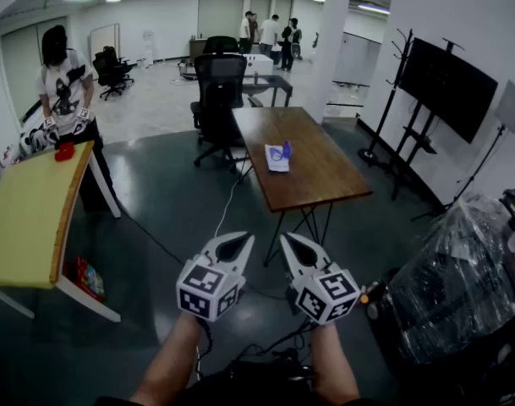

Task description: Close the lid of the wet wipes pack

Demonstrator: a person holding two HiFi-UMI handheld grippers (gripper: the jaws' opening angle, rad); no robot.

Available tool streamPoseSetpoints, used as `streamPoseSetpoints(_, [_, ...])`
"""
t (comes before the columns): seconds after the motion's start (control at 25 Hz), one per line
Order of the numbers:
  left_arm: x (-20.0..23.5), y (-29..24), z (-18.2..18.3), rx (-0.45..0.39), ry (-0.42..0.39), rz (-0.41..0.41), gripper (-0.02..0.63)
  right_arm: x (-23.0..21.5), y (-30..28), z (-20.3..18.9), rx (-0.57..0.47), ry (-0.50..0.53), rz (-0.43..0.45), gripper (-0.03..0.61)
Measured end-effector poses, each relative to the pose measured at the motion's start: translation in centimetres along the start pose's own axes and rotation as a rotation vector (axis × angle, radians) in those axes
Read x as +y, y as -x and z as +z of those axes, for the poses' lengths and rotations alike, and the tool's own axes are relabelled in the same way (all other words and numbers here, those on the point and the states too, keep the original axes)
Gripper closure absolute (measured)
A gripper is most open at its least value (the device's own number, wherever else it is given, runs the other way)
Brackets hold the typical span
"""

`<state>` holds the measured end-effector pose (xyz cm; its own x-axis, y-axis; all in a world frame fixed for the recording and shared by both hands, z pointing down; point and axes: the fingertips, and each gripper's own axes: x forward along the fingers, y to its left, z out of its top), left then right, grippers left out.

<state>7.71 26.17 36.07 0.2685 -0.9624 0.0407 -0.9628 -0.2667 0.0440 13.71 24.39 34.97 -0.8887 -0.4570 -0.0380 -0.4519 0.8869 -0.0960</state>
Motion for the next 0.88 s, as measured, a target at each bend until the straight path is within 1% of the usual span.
streamPoseSetpoints(0.28, [-0.5,0.5,-0.1,0.007,0.003,-0.006,0.607,0.2,0.5,-0.4,0.022,0.003,-0.022,0.568])
streamPoseSetpoints(0.48, [-0.4,0.5,-0.7,0.009,0.004,-0.011,0.607,0.4,0.4,-0.9,0.018,-0.001,-0.014,0.568])
streamPoseSetpoints(0.6, [-0.1,0.7,-0.9,0.013,0.008,-0.014,0.607,0.4,0.5,-1.0,0.022,-0.006,-0.031,0.568])
streamPoseSetpoints(0.88, [1.0,-0.3,-1.5,0.035,0.01,-0.003,0.607,-1.1,0.0,-1.5,0.024,-0.027,-0.044,0.568])
